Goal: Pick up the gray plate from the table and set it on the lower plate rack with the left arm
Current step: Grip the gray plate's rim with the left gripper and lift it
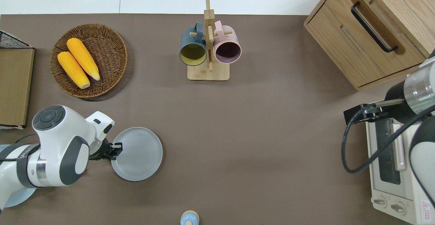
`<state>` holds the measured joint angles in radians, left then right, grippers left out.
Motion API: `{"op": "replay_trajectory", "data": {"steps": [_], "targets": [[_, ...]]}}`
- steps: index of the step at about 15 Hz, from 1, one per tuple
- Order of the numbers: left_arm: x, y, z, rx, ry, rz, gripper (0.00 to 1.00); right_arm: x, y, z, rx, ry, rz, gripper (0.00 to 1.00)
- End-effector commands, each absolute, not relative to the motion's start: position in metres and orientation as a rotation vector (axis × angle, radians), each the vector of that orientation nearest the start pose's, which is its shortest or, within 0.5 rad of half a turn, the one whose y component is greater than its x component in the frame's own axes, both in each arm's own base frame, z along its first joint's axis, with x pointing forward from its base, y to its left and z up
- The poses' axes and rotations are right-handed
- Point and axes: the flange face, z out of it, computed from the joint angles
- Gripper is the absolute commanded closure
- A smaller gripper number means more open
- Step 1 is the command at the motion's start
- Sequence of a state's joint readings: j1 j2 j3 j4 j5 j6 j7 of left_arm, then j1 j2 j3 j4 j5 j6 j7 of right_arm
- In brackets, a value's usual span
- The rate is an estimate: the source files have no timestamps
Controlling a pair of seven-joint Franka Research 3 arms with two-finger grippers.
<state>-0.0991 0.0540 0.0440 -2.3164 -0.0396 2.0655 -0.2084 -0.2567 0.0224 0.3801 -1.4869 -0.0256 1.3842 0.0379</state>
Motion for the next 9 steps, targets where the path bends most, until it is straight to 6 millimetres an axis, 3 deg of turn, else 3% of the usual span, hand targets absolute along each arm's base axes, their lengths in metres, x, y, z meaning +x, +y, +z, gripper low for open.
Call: {"op": "replay_trajectory", "data": {"steps": [1,2,9], "targets": [[0.494,-0.019,0.334,-3.058,-0.292,0.502,1.00,0.536,0.059,0.641,-3.170,-0.105,0.195,0.017],[0.499,-0.015,0.353,-3.036,-0.279,0.494,1.00,0.536,0.059,0.641,-3.169,-0.105,0.196,0.017],[0.510,0.004,0.419,-2.903,-0.233,0.493,1.00,0.536,0.059,0.641,-3.169,-0.105,0.196,0.017]]}}
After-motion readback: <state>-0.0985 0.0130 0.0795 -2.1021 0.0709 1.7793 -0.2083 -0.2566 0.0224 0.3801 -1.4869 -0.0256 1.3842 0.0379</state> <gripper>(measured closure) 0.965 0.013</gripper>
